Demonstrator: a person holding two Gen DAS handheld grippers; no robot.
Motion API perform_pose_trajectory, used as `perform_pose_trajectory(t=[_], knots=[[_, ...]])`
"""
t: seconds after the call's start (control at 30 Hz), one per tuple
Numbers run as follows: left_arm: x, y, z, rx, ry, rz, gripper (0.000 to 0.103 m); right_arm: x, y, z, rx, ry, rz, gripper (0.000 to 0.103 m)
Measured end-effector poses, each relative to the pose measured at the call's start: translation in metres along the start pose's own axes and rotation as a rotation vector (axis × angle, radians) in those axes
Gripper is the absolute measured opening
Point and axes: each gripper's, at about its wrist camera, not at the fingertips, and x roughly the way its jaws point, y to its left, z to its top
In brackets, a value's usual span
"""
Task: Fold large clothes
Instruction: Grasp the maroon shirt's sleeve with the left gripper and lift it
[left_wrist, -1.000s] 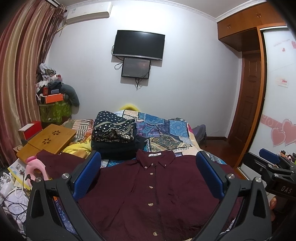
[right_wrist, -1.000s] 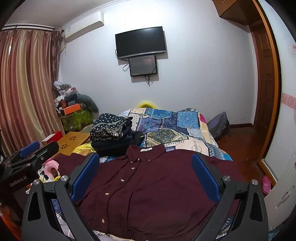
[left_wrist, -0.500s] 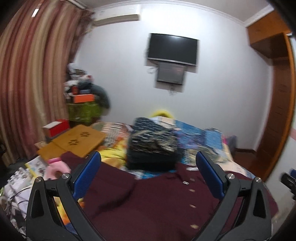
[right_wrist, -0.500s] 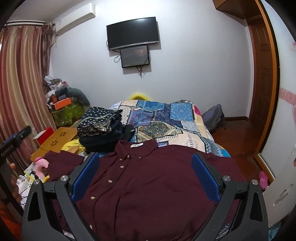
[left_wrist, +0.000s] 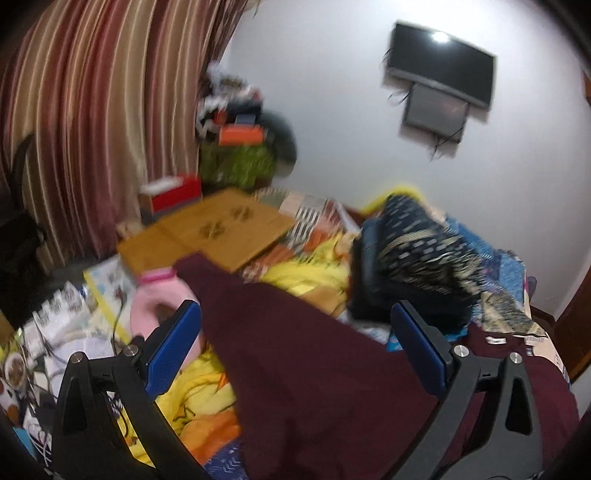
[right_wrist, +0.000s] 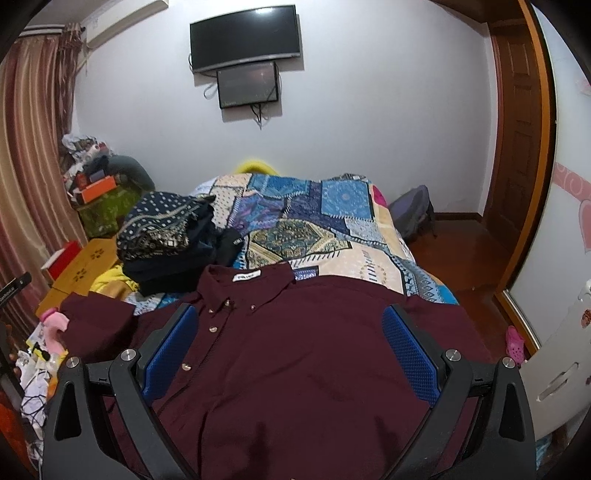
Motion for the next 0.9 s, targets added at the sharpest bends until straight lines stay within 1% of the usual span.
perform_pose_trajectory(t=[0.1,0.17,0.23,0.3,0.33,0.37,0.5,0.57,0.63,0.77,0.83,0.9], knots=[[0.033,0.031,-0.001,-0.09,0.1,-0.001,0.103,0.011,0.001,0.001,-0.007,0.028,-0.014,0.099],[0.06,0.052,-0.004,-0.163,0.166,-0.02,0.103,0.018,0.003,0.002,-0.01,0.042,-0.021,0.099],[0.079,0.066,-0.009,-0.209,0.214,-0.027,0.102,0.025,0.004,0.003,-0.014,0.058,-0.028,0.099],[0.101,0.078,-0.014,-0.242,0.274,-0.037,0.097,0.031,0.004,0.004,-0.018,0.076,-0.033,0.099],[0.113,0.083,-0.017,-0.254,0.302,-0.038,0.091,0.034,0.005,0.004,-0.019,0.082,-0.034,0.099],[0.123,0.088,-0.019,-0.266,0.326,-0.044,0.09,0.037,0.006,0.004,-0.022,0.09,-0.035,0.099],[0.154,0.104,-0.032,-0.34,0.4,-0.066,0.087,0.049,0.011,0.004,-0.03,0.117,-0.038,0.099],[0.172,0.114,-0.038,-0.373,0.439,-0.062,0.081,0.053,0.014,0.003,-0.04,0.131,-0.039,0.099],[0.184,0.122,-0.044,-0.417,0.463,-0.074,0.081,0.058,0.017,0.003,-0.051,0.143,-0.042,0.099],[0.209,0.147,-0.056,-0.542,0.51,-0.091,0.08,0.065,0.02,0.003,-0.063,0.161,-0.046,0.099],[0.222,0.157,-0.067,-0.63,0.542,-0.138,0.079,0.068,0.02,0.004,-0.062,0.168,-0.046,0.099],[0.229,0.163,-0.074,-0.7,0.559,-0.187,0.073,0.071,0.02,0.003,-0.059,0.176,-0.046,0.099]])
